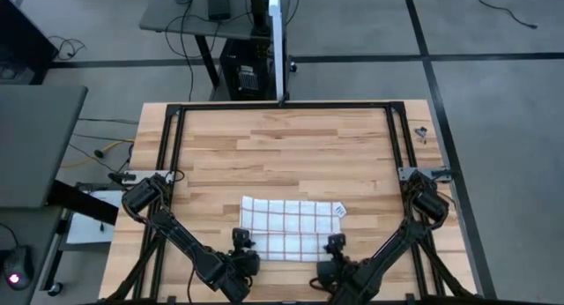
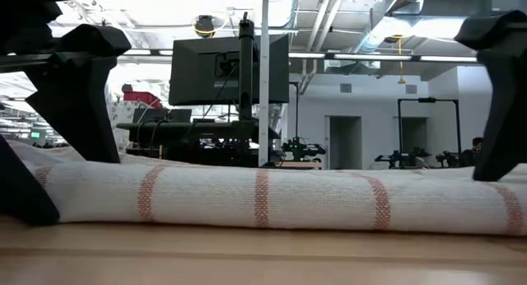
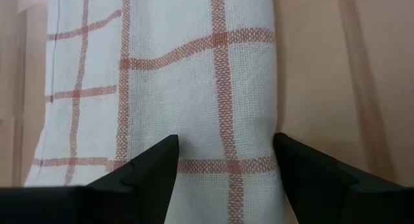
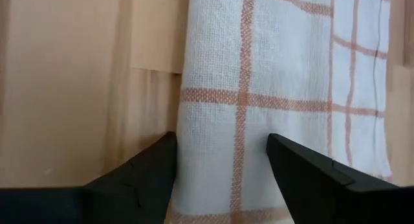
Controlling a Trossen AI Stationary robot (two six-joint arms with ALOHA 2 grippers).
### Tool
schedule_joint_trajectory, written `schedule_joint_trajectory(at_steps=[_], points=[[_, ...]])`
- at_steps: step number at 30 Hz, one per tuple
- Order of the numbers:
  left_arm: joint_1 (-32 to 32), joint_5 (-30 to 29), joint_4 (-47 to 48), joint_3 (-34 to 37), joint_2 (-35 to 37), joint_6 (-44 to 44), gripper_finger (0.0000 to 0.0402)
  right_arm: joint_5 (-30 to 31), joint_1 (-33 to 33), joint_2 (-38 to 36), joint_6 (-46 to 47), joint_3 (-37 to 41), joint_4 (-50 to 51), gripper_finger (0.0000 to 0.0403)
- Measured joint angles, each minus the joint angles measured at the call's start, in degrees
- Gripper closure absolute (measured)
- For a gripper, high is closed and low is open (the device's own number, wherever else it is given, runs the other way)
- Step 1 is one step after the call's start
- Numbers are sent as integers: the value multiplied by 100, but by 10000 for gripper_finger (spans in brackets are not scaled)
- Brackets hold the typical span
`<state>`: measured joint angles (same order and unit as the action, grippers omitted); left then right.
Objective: Roll towel
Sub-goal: Roll the white towel
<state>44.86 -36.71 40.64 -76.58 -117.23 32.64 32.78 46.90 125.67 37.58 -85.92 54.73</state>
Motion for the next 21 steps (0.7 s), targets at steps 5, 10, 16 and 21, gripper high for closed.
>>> schedule_joint_trajectory(at_steps=[5, 10, 16, 21], points=[[-5, 0, -15, 4, 0, 19, 211, -1, -61, -8, -58, 129, -75, 212], [-81, 268, -13, 9, -2, 264, 324, -288, -94, -26, -62, 249, -343, 297], [-154, 834, -20, 1, 13, 674, 392, -867, -108, -172, 54, 284, -633, 391], [-66, 2046, -512, -24, 98, 1176, 397, -1288, -43, -480, 657, 307, -976, 399]])
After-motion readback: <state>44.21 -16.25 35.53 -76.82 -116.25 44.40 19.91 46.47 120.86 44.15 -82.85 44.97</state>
